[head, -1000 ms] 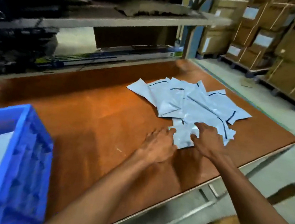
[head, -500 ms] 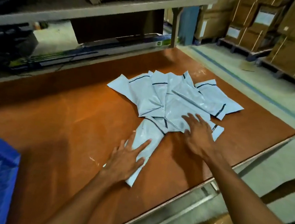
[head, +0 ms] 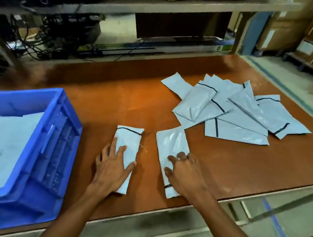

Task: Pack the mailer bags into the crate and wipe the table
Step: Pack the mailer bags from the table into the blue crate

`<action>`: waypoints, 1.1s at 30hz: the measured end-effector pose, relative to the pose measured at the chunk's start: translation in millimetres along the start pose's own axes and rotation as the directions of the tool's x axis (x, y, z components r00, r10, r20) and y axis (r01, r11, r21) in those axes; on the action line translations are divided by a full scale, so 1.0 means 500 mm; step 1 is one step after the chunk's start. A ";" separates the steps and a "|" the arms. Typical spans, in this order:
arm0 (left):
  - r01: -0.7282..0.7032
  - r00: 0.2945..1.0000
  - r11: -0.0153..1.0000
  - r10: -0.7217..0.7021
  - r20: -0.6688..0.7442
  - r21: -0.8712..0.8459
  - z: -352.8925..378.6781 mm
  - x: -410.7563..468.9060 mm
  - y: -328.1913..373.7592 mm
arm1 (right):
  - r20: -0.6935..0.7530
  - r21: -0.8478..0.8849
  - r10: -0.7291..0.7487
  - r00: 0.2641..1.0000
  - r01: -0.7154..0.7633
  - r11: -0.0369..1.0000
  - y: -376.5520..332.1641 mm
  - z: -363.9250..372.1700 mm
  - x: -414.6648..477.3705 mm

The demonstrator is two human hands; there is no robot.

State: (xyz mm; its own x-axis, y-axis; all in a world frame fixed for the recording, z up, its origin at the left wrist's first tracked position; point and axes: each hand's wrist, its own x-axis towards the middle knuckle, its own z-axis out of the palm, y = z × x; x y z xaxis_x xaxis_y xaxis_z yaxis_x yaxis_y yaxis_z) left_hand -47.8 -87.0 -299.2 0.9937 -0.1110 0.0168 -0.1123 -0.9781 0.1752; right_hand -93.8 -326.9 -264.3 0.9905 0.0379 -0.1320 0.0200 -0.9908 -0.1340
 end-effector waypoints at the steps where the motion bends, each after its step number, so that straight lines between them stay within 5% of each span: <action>1: -0.006 1.000 0.999 0.006 0.006 -0.036 -0.003 0.004 -0.002 | -0.020 0.002 -0.028 0.999 0.028 1.000 -0.015 0.002 0.017; 11: -0.117 0.993 0.991 0.116 -0.026 -0.060 0.025 0.015 -0.008 | -0.064 0.016 -0.111 0.992 0.112 0.994 -0.054 0.094 0.097; 21: -0.092 0.993 0.994 0.088 0.076 0.056 -0.066 0.006 0.019 | -0.103 0.183 -0.022 0.994 0.041 0.982 -0.096 0.046 0.073; 26: -0.129 0.977 0.989 0.113 -0.183 -0.075 -0.303 -0.021 -0.007 | -0.355 0.539 0.043 0.934 0.167 0.826 -0.214 -0.099 0.061; 29: -0.192 0.888 0.980 0.150 -0.434 -0.055 -0.477 -0.044 -0.086 | -0.531 0.555 0.013 0.848 0.336 0.761 -0.351 -0.234 0.056; 33: -0.068 0.852 0.998 0.055 -0.520 -0.006 -0.627 -0.068 -0.321 | -0.684 0.467 -0.094 0.723 0.533 0.705 -0.578 -0.342 0.054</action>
State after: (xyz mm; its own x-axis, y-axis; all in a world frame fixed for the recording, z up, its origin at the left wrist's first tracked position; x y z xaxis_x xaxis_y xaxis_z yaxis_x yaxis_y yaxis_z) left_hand -62.6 128.7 -19.5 0.8422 -0.0564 0.5362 -0.1791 -0.9673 0.1796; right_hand -49.5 -62.0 -61.0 0.8077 0.0319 0.5888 0.4790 -0.6179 -0.6235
